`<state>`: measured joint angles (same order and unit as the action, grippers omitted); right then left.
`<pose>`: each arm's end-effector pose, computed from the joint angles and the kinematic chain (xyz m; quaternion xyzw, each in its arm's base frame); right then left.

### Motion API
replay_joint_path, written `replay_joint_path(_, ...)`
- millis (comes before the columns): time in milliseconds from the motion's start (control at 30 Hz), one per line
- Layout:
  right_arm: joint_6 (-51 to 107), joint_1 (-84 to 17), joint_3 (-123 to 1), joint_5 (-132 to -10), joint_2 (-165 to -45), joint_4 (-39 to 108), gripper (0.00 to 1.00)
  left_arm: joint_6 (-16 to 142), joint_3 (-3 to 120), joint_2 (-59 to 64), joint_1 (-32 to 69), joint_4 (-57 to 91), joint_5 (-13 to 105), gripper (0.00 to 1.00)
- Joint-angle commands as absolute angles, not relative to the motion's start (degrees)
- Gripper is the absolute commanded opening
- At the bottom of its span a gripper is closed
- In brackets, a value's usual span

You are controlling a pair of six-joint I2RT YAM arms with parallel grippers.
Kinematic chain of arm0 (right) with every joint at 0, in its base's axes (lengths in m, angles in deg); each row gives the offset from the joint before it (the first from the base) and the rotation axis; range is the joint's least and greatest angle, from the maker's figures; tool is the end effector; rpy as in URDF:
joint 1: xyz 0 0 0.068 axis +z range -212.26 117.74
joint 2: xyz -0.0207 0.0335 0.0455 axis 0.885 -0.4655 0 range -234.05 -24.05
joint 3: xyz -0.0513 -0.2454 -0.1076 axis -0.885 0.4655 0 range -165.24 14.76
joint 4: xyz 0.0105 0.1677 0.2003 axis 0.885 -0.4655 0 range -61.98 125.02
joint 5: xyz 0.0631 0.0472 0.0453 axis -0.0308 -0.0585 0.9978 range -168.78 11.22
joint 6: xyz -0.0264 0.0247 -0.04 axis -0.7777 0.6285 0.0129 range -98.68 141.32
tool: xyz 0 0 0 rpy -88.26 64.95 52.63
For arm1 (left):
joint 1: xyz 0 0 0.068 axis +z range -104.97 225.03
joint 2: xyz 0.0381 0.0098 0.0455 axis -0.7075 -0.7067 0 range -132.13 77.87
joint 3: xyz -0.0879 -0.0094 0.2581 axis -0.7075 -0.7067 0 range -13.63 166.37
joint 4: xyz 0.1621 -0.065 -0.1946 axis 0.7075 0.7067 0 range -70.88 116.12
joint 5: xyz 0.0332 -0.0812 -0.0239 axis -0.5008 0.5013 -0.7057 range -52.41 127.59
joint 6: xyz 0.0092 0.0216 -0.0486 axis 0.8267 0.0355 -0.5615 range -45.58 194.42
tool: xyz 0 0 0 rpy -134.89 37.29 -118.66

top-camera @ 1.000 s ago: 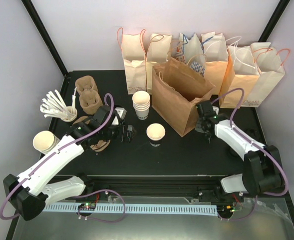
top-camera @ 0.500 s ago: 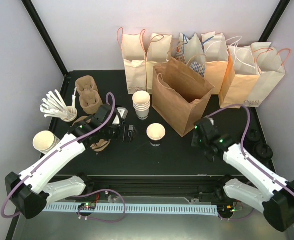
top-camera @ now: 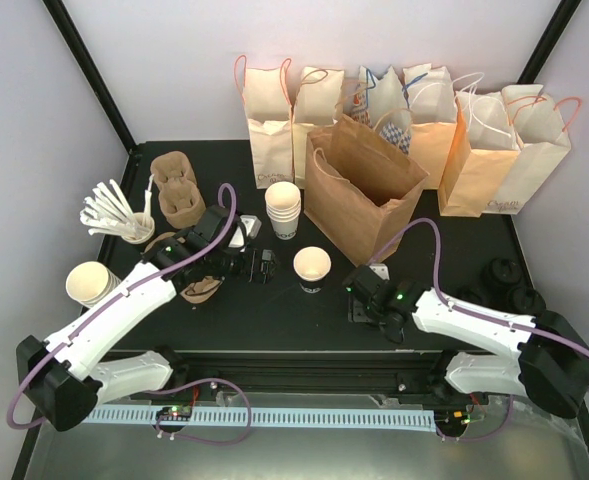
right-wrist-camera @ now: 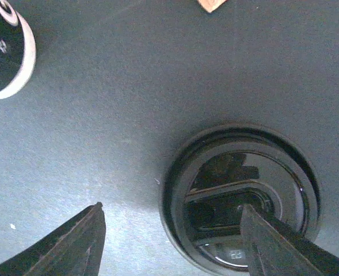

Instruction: Pack the takeout coffee

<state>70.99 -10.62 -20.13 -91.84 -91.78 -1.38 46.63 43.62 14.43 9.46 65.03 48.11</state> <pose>0.1284 0.1493 0.1738 0.0037 0.9775 0.0675 0.2000 0.1743 -0.1328 0.2968 0.0937 0.9376 -0.2437 0.2296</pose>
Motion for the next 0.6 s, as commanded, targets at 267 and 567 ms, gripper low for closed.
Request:
replay_joint_path(267, 74.9, -9.7, -21.2, -94.7, -91.4, -9.1, 1.0, 47.4, 44.7, 18.1, 10.0, 66.8, 46.7, 0.99)
replay_joint_path(567, 72.8, -10.7, -21.1, -91.4, -96.5, -7.6, 0.95, 49.1, 45.8, 16.7, 10.0, 66.6, 46.7, 0.99)
